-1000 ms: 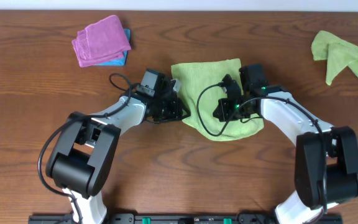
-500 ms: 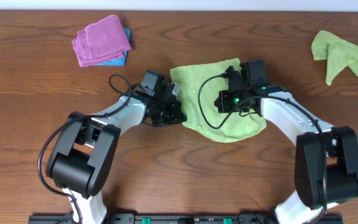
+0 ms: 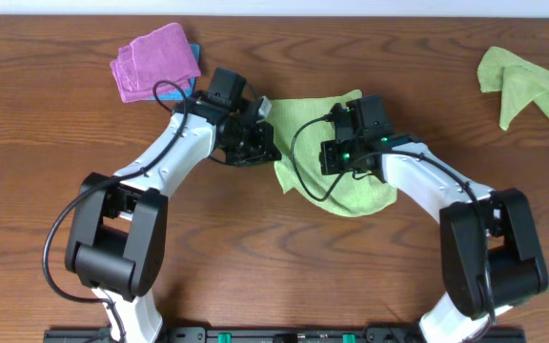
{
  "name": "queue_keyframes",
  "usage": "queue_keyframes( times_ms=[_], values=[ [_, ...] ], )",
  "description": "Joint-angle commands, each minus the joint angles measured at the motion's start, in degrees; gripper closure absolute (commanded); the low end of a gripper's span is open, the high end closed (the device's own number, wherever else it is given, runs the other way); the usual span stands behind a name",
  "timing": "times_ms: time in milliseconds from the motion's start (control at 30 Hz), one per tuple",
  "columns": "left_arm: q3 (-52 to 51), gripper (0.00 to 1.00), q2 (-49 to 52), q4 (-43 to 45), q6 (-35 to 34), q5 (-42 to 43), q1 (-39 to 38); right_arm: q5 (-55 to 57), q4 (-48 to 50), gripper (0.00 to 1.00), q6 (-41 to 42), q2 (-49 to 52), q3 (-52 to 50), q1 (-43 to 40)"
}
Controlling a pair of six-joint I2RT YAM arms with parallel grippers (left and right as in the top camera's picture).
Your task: Fold the cloth
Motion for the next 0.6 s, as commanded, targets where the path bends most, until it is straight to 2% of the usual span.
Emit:
queue_keyframes(
  times_ms=[0,67,100,200,300,400,500,533,567],
  values=[
    [2.2,0.94,0.2,-2.3,3.5,-4.4,0.2,3.1,1.1,0.99,2.9,0.5,0.0,0.9],
    [2.8,0.93,0.2,-4.5,4.9,-4.9,0.2,3.1,1.9,0.98,3.8,0.5,0.0,0.8],
    [2.8,0.87,0.2,-5.4,4.9,-6.0,0.2,3.2,2.1,0.99,3.7,0.5,0.0,0.6],
    [2.8,0.60,0.2,-8.6,6.5,-8.6,0.1,3.5,1.6,0.99,3.7,0.5,0.0,0.2],
    [2.8,0.28,0.2,-10.5,7.4,-12.3,0.1,3.5,1.6,0.98,3.7,0.5,0.1,0.3],
    [2.8,0.23,0.2,-10.1,7.4,-14.4,0.1,3.5,1.6,0.98,3.7,0.5,0.4,0.3],
    [2.8,0.23,0.2,-8.5,7.5,-14.6,0.1,3.6,0.7,0.99,3.7,0.5,1.3,0.0],
    [2.8,0.27,0.2,-7.6,7.5,-14.6,0.1,3.6,-0.1,0.99,3.7,0.5,1.8,-0.2],
    [2.8,0.38,0.2,-6.7,7.4,-14.6,0.1,3.6,-1.1,0.99,3.7,0.5,2.6,-0.5]
  ],
)
